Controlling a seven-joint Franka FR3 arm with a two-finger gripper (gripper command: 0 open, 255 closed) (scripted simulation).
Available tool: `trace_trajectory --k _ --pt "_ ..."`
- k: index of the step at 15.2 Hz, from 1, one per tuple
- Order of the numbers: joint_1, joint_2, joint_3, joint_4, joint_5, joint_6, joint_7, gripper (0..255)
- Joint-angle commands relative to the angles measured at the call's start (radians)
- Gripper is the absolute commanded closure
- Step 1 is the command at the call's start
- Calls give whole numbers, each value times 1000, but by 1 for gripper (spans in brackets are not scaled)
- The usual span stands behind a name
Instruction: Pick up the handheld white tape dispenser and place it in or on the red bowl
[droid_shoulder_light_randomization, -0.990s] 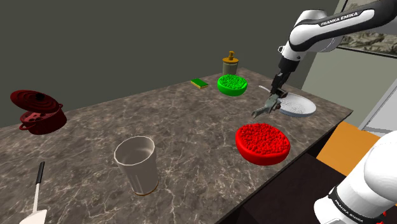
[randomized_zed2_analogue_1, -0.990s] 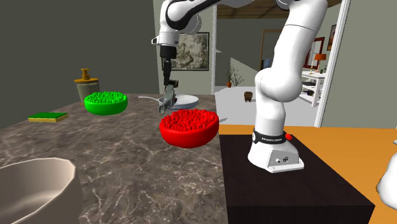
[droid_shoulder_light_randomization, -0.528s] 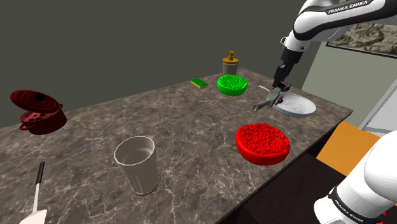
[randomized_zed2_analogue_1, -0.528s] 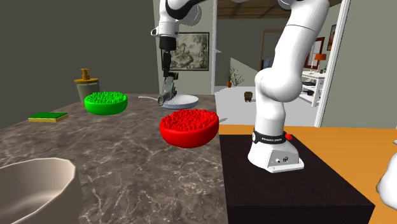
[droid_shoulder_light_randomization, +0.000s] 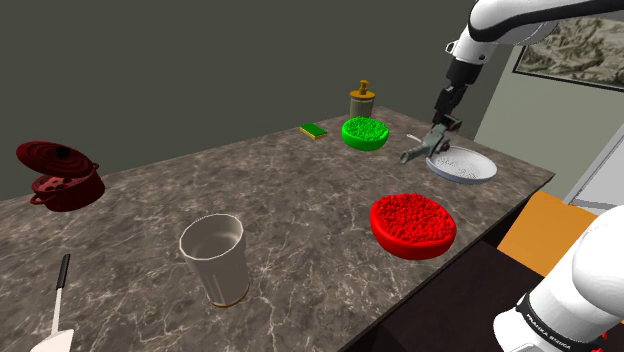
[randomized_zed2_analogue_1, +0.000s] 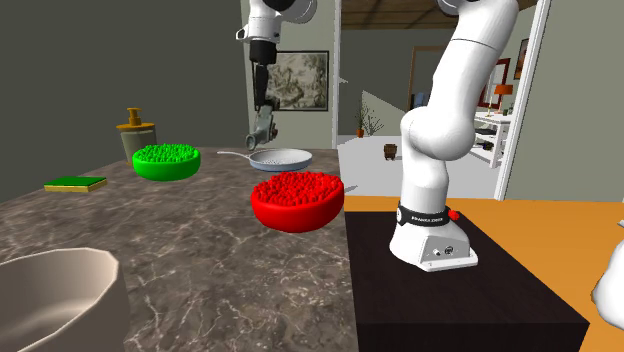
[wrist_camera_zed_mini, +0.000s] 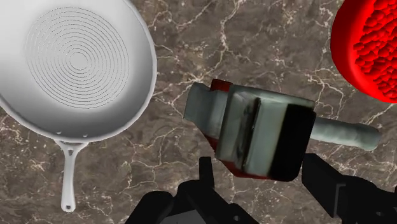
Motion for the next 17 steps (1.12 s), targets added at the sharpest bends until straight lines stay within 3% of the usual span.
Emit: trace_trajectory --k 1,6,17 --pt "1 0 1 29 1 -29 2 255" --pt "3 3 5 90 2 -87 6 255" --pt "43 -259 204 -37 19 -212 250 255"
